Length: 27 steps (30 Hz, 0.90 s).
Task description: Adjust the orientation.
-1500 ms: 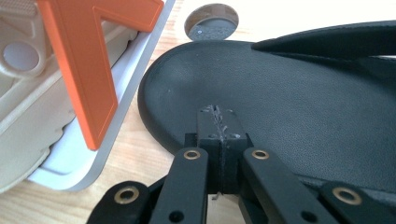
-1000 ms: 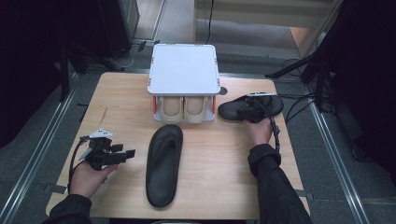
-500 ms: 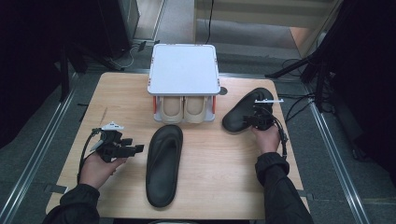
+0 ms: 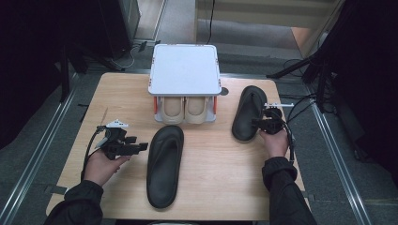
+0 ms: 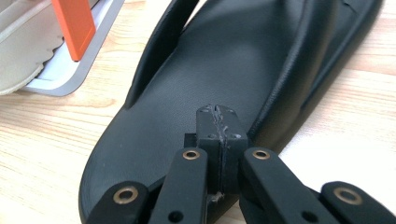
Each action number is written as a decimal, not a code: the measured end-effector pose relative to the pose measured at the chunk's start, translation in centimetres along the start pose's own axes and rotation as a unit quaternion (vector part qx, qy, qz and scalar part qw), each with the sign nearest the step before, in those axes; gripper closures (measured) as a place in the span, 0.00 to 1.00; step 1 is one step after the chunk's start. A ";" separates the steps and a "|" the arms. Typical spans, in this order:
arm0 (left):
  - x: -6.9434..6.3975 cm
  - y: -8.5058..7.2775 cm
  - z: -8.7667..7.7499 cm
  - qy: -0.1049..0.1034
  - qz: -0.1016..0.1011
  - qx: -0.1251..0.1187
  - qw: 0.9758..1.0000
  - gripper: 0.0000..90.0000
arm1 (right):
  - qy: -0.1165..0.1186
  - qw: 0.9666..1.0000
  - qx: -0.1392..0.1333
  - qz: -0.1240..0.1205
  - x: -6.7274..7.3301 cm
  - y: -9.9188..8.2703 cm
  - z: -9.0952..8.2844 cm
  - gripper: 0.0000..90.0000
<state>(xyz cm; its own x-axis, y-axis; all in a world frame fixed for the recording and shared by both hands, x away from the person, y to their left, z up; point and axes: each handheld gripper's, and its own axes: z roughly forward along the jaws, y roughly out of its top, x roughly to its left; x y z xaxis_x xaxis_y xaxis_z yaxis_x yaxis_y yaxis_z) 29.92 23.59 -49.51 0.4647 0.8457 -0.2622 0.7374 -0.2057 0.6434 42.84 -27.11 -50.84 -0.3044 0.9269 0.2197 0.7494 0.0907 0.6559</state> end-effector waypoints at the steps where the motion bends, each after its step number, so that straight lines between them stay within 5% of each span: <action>1: 0.0 0.0 0.0 -0.001 -0.002 0.001 1.000 0.42 | -0.001 1.000 0.000 0.001 0.0 0.0 0.0 1.00; 9: 0.1 0.1 0.1 0.000 -0.003 -0.002 1.000 0.42 | 0.005 1.000 -0.018 0.016 0.0 0.2 -0.8 0.96; 17: 0.1 0.2 0.2 -0.001 -0.002 0.002 1.000 0.42 | -0.029 0.998 -0.057 0.012 -0.7 0.5 -2.7 0.84; 24: 0.1 -0.4 -0.2 0.010 -0.001 0.005 1.000 0.42 | -0.051 0.997 -0.054 0.015 -1.0 0.7 -1.9 0.70; 27: 0.5 -1.0 -0.8 0.012 -0.015 -0.002 1.000 0.41 | -0.063 0.997 -0.052 0.013 -0.9 1.2 -1.1 0.68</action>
<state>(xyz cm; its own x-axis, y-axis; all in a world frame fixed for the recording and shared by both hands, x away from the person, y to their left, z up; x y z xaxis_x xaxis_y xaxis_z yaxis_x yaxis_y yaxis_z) 28.99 24.58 -49.69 0.4295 0.8636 -0.2639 0.7489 -0.1772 0.6386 43.36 -28.27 -49.51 -0.2036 0.9675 0.1499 0.6894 0.0330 0.7236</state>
